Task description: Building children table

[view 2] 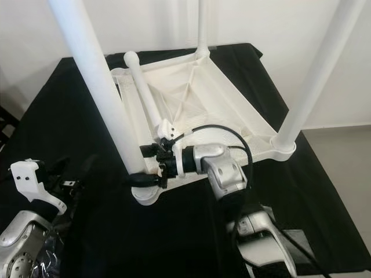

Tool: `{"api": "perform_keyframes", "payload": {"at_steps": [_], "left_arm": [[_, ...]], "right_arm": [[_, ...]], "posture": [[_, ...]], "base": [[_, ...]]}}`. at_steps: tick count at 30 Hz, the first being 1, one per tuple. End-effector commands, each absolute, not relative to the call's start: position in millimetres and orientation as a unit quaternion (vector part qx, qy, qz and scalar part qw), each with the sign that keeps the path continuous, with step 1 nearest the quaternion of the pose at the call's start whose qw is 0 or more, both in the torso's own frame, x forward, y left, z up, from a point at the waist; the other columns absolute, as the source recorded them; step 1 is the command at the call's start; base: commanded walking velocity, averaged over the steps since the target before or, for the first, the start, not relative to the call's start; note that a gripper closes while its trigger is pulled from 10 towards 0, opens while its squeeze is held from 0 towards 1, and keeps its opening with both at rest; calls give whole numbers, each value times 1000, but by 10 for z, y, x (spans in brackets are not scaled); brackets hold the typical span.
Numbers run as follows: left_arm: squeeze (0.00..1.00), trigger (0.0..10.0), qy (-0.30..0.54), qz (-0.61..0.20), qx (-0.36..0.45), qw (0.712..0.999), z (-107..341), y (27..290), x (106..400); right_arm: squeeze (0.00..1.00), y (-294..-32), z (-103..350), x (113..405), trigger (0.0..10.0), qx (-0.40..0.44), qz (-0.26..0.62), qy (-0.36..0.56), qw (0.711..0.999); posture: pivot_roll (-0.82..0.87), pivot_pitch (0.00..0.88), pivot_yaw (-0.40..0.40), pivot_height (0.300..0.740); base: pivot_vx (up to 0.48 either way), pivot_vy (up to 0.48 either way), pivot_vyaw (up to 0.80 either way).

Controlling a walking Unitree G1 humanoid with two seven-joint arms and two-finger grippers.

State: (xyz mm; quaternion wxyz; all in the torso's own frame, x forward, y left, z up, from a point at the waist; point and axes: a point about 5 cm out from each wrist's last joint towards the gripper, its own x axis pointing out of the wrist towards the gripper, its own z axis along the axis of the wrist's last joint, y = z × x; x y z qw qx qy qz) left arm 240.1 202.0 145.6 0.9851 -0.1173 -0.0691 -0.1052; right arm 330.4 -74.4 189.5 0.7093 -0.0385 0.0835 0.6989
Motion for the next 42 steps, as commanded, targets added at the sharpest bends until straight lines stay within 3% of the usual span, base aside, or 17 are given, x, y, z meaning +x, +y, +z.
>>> {"api": "perform_keyframes", "payload": {"at_steps": [1,2,7,16,17,18,19,20,21,22,24,26,35,36,39,40,42], "left_arm": [[0,10000,-61,-98,-113,987,1432,2060,2372],[0,10000,-61,-99,-113,987,1433,2057,2375],[0,10000,-61,-98,-112,987,1431,2055,2375],[0,10000,-64,-97,-116,986,1432,2028,2377],[0,10000,-64,-97,-116,986,1430,2030,2385],[0,10000,-64,-97,-115,986,1429,2035,2391],[0,10000,-64,-97,-115,986,1429,2035,2391],[0,10000,-65,-96,-115,987,1436,2053,2385],[0,10000,-65,-95,-115,987,1442,2066,2379],[0,10000,-65,-95,-115,987,1446,2075,2376],[0,10000,-62,-97,-116,987,1437,2074,2386],[0,10000,-58,-102,-112,987,1435,2062,2400],[0,10000,-60,-91,-105,988,1427,2089,2393],[0,10000,-61,-89,-104,989,1428,2095,2395],[0,10000,-61,-89,-104,989,1429,2100,2398],[0,10000,-60,-92,-105,988,1429,2101,2401],[0,10000,-59,-95,-105,988,1430,2101,2398]], "right_arm": [[0,-705,1893,3309,4941,-34,715,80,694],[0,-718,1872,3336,0,-37,728,87,679],[0,-739,1842,3342,0,-33,733,92,673],[0,-1116,1774,3228,0,-64,660,84,744],[0,-1153,1738,3183,0,-86,630,94,766],[0,-1160,1666,3137,0,-108,547,118,822],[0,-1160,1666,3137,0,-108,547,118,822],[0,-1074,1635,3129,0,-102,377,99,915],[0,-1101,1623,3092,0,-87,235,93,964],[0,-1153,1612,3045,0,-75,138,94,983],[0,-823,1458,2683,0,-79,316,111,939],[0,-751,1431,2648,0,-89,395,112,908],[0,-691,1474,2741,0,-98,391,108,909],[0,-696,1485,2750,10000,-103,392,109,908],[0,-674,1513,2737,10000,-99,392,109,908],[1000,-655,1563,2740,10000,-77,410,109,902],[1000,-650,1748,2764,10000,-37,479,76,873]], "posture": [[-37,137,72,740],[-36,137,69,740],[-34,138,69,740],[-66,146,57,740],[-75,147,51,740],[-75,147,51,740],[-75,147,51,740],[-97,169,54,740],[-97,169,54,740],[-97,169,54,740],[-97,167,86,740],[-58,149,69,740],[-56,130,79,740],[-55,126,83,740],[-54,127,83,740],[-54,126,86,740],[-45,130,90,740]], "base": [[0,0,0],[0,0,0],[0,0,0],[0,0,0],[0,0,0],[0,0,0],[0,0,0],[0,0,0],[0,0,0],[0,0,0],[0,0,0],[0,0,0],[0,0,0],[0,0,0],[0,0,0],[0,0,0],[0,0,0]]}}
